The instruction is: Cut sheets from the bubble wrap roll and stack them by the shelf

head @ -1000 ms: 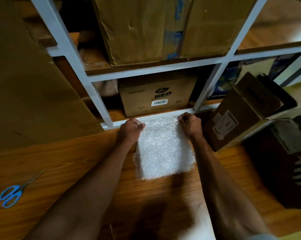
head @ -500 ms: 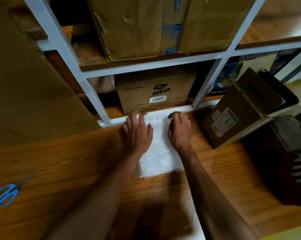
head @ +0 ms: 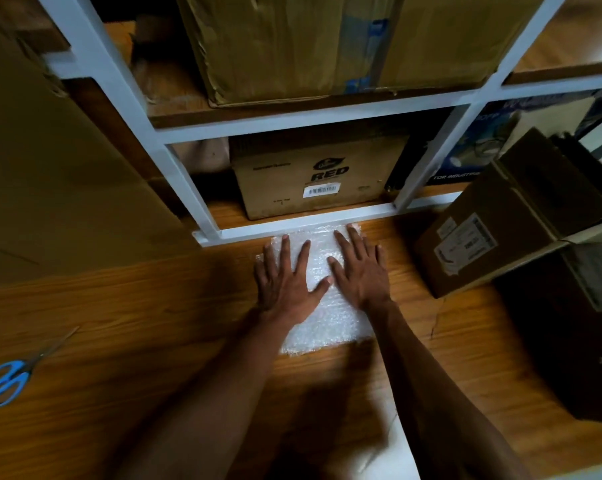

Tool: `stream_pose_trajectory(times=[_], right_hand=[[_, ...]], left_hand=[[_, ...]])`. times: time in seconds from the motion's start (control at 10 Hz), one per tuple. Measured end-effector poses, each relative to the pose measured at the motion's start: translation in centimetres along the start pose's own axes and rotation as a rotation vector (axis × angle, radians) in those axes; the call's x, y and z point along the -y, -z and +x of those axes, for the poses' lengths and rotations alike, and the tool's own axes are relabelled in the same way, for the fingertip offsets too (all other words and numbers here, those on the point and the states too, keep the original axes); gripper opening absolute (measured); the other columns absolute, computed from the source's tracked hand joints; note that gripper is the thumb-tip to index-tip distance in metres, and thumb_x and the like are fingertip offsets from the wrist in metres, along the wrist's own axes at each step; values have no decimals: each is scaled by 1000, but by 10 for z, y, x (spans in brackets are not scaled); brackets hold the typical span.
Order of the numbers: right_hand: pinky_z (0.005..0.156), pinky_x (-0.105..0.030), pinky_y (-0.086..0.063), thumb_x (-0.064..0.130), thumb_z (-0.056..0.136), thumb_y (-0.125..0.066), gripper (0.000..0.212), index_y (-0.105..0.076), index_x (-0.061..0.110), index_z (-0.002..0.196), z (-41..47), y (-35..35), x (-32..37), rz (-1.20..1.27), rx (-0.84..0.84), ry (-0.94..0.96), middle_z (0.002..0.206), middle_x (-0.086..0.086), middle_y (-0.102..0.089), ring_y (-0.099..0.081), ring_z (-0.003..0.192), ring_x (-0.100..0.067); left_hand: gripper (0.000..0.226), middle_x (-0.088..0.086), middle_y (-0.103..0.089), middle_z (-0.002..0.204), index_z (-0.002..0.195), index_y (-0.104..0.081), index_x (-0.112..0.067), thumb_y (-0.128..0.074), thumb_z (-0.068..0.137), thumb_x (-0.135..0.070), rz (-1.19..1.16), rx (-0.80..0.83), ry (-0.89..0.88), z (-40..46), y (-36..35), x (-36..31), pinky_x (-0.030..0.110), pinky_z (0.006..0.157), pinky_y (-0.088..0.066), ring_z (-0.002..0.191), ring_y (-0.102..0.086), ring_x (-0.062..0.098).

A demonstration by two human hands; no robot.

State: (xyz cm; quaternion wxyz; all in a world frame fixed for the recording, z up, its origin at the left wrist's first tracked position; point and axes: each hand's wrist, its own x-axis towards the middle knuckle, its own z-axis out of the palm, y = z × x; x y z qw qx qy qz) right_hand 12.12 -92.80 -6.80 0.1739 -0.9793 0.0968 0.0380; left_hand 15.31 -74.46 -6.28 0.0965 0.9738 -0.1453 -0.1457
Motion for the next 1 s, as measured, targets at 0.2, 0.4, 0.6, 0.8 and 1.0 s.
stream_pose_trajectory(times=[0.2, 0.4, 0.6, 0.8, 1.0], right_hand=[[129, -56, -2, 59, 110, -14, 62, 2, 40, 167, 2, -1, -2, 9, 5, -14, 176, 9, 6, 5, 162, -21], [130, -49, 2, 53, 108, -5, 69, -4, 21, 169, -7, 17, 9, 2, -67, -63, 176, 0, 4, 9, 162, -20], [130, -53, -8, 46, 109, -10, 65, -11, 21, 169, -46, 8, 17, -8, -91, 13, 176, -2, -4, 0, 162, -21], [129, -53, -5, 48, 111, -12, 63, -6, 23, 169, -50, 11, 14, -57, 34, -80, 176, 2, 3, 6, 162, -21], [130, -48, 0, 45, 112, -11, 63, -9, 16, 168, -52, 31, 37, -55, -46, -123, 176, -5, -1, 6, 162, -23]], left_hand=[[93, 0, 32, 167, 159, 18, -44, -8, 84, -93, -12, -6, -1, 0, 1, 2, 63, 121, 10, 152, 29, 37], [86, 11, 26, 168, 163, 14, -30, -2, 94, -80, 38, -111, 10, -17, 16, -9, 63, 122, 4, 153, 27, 36], [83, 10, 32, 166, 163, 14, -27, -5, 97, -74, 72, -80, -134, -49, 13, -15, 60, 124, 5, 152, 31, 30], [85, 2, 37, 164, 161, 19, -33, -2, 94, -81, 94, 31, -109, -57, 9, 4, 59, 123, 9, 152, 34, 25], [83, 2, 15, 172, 165, 2, -27, -5, 98, -75, 30, -44, -66, -68, 35, 12, 55, 126, 1, 158, 13, 26]])
